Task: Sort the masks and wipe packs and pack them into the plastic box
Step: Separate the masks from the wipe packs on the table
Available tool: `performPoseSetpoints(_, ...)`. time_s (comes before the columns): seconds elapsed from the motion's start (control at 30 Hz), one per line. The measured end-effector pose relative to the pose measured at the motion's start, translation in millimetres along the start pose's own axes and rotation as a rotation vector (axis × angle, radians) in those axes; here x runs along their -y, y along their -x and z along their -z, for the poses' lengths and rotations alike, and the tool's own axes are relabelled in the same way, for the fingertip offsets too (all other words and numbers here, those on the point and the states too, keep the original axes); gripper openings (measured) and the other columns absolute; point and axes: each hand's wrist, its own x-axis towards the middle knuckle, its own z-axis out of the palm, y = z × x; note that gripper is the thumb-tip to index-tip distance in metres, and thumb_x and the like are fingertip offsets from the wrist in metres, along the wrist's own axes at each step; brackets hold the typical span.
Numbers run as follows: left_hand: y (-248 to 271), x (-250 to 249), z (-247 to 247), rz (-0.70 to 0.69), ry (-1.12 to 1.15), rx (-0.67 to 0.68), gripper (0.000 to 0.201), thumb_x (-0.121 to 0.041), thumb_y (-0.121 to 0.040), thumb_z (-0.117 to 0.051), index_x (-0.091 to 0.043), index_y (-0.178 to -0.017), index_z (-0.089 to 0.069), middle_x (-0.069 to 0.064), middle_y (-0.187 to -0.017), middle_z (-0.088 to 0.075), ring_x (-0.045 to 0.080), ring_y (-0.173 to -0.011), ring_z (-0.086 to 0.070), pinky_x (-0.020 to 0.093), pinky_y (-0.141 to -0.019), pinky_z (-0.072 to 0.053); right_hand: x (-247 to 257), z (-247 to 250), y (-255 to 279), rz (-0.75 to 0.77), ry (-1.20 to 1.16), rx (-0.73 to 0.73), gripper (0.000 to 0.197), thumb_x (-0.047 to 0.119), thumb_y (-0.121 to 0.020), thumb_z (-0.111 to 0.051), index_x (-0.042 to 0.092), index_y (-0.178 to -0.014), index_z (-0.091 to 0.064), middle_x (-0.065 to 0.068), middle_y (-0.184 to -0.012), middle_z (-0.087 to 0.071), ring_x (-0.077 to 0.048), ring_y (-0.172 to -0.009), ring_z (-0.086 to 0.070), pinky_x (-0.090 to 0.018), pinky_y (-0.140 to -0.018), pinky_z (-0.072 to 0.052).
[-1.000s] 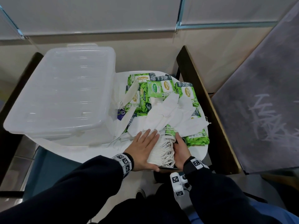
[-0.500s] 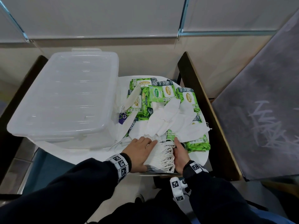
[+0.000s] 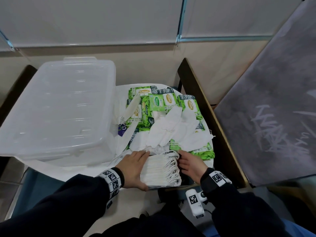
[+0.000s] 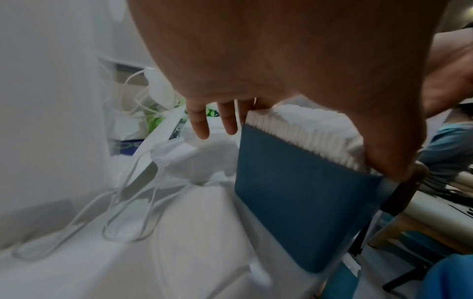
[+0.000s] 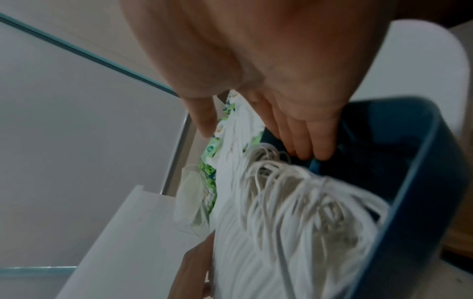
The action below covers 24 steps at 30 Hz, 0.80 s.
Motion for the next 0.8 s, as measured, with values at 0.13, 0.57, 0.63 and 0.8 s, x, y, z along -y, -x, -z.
performPoseSetpoints(0.13,-3,6,15,-0.016,-0.088,-0.067,0.131,-0.086,-0.055,-0.061,-0.019,-0.159,-0.018,0.003,-0.157,-0.031,0.025,-0.136,-0.035,0.045,-0.115,-0.033,20,19,6,0.035,0.009,-0.027,0.05,0.038,-0.098,-0.065,0.002,-0.131,-0.059,-0.019,-0.125,-0.068,-0.032,-0.113,-0.068,-0.048,-0.1,-0.05)
performPoseSetpoints(0.57,-88,-3,85,0.342,0.56,-0.249,0.047,-0.037,-0.09,-0.074,-0.021,-0.133,-0.061,0.003,-0.128,-0.063,0.02,-0.109,-0.062,0.03,-0.092,-0.048,42,55,-63,0.139,-0.143,-0.536,0.077,0.026,-0.071,-0.086,0.008,-0.139,-0.055,-0.015,-0.116,-0.066,-0.032,-0.092,-0.068,-0.041,-0.065,-0.057)
performPoseSetpoints(0.63,-112,-3,87,0.426,0.587,-0.221,0.052,-0.036,-0.089,-0.075,-0.018,-0.135,-0.058,0.005,-0.133,-0.062,0.024,-0.116,-0.061,0.032,-0.096,-0.047,37,62,-87,0.128,-0.092,-0.583,0.085,0.035,-0.058,-0.089,0.005,-0.131,-0.058,-0.016,-0.112,-0.069,-0.035,-0.09,-0.07,-0.049,-0.073,-0.062)
performPoseSetpoints(0.8,-148,0,85,0.554,0.532,-0.126,0.087,-0.047,-0.073,-0.086,-0.02,-0.143,-0.042,0.01,-0.138,-0.054,0.031,-0.12,-0.058,0.044,-0.101,-0.051,28,79,-129,0.105,-0.061,-0.608,0.089,0.03,-0.044,-0.09,0.012,-0.125,-0.059,-0.019,-0.095,-0.074,-0.032,-0.073,-0.071,-0.045,-0.068,-0.059)
